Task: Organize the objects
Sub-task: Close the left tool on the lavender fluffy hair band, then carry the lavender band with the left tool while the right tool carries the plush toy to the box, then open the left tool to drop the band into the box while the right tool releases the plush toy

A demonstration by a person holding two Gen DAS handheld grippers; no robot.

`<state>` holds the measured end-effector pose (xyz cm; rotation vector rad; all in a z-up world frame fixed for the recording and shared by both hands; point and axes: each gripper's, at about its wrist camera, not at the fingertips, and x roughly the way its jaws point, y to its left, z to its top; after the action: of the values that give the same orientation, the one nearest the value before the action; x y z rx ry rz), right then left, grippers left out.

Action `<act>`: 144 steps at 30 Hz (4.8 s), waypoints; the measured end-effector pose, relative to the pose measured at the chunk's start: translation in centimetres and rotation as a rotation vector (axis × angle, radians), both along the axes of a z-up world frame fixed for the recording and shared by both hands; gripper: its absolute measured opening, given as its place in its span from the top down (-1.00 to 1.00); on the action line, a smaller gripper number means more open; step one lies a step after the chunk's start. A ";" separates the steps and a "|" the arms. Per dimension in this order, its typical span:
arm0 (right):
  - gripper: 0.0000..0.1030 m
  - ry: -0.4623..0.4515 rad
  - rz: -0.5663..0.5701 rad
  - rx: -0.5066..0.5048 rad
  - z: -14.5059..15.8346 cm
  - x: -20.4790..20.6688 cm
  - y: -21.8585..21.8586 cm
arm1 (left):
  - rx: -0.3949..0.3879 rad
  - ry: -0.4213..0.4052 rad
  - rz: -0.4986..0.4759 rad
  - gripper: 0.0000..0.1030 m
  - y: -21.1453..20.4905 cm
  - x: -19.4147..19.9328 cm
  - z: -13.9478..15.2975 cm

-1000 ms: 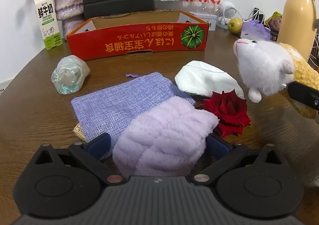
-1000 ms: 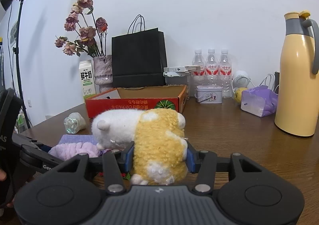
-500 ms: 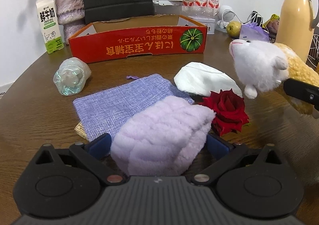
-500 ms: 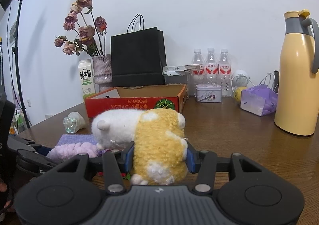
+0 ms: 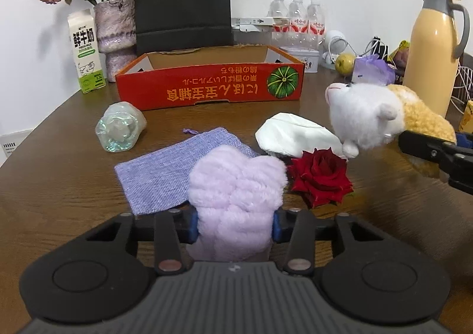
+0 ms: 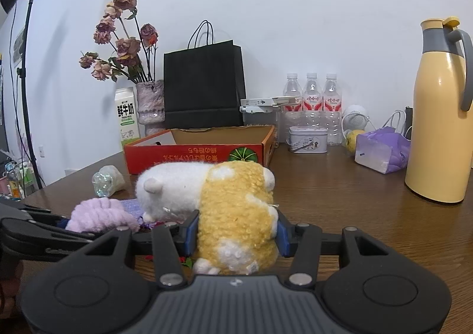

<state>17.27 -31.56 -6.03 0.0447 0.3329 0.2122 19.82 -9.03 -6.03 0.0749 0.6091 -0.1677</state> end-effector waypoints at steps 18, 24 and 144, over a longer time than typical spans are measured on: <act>0.06 -0.018 0.026 -0.028 0.3 -0.7 2.1 | -0.051 -0.089 0.061 0.20 3.8 -3.1 3.5; 0.06 -0.036 0.042 -0.043 1.2 -0.5 4.0 | -0.066 -0.112 0.070 0.20 4.8 -2.8 4.4; -1.00 0.091 -0.073 0.005 7.1 27.4 7.3 | -0.088 -0.073 0.150 -1.00 5.6 24.5 7.2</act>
<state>44.65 -24.24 1.11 0.0715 0.4206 0.1392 44.33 -3.44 1.22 -0.0497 0.5311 -0.0456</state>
